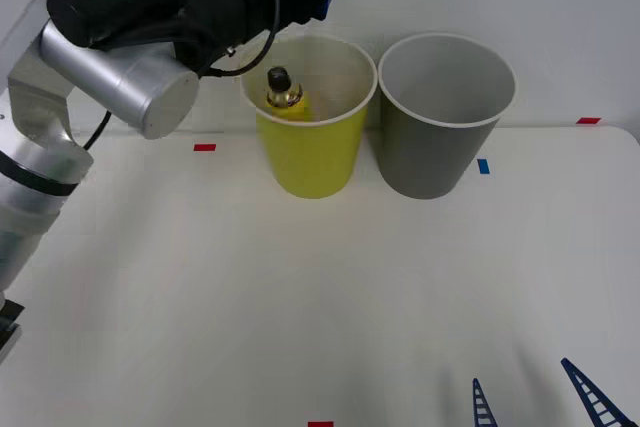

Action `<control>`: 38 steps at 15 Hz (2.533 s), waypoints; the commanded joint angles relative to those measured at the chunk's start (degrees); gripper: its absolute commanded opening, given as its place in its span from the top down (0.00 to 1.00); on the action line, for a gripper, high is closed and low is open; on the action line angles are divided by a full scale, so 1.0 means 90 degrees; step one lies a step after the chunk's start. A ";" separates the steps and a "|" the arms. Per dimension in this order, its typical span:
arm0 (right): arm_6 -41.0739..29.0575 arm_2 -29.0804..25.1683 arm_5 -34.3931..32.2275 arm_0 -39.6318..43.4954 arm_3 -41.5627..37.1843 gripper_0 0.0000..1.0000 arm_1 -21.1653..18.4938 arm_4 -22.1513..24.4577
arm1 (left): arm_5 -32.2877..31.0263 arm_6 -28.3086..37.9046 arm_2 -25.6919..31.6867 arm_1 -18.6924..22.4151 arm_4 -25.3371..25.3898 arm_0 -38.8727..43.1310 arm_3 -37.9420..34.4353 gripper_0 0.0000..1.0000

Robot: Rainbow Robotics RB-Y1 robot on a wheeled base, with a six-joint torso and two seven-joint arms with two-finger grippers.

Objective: Put cans in the gray bin and PET bottles in the light green bin.

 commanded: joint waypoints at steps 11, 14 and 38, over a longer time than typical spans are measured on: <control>0.0000 0.0000 0.0000 0.0000 0.0000 0.00 0.0000 0.0000 | 0.0917 0.0092 0.1642 0.0850 -0.1052 0.4884 -0.4525 0.00; 0.0000 0.0000 0.0000 0.0000 0.0000 0.00 0.0000 0.0000 | 0.0038 0.0102 0.1788 0.0840 -0.1305 0.6182 -0.4642 0.00; 0.0000 0.0000 0.0000 0.0000 0.0000 0.00 0.0000 0.0000 | -0.8546 -0.1265 0.1144 -0.0644 -0.1403 1.0636 -0.0355 0.00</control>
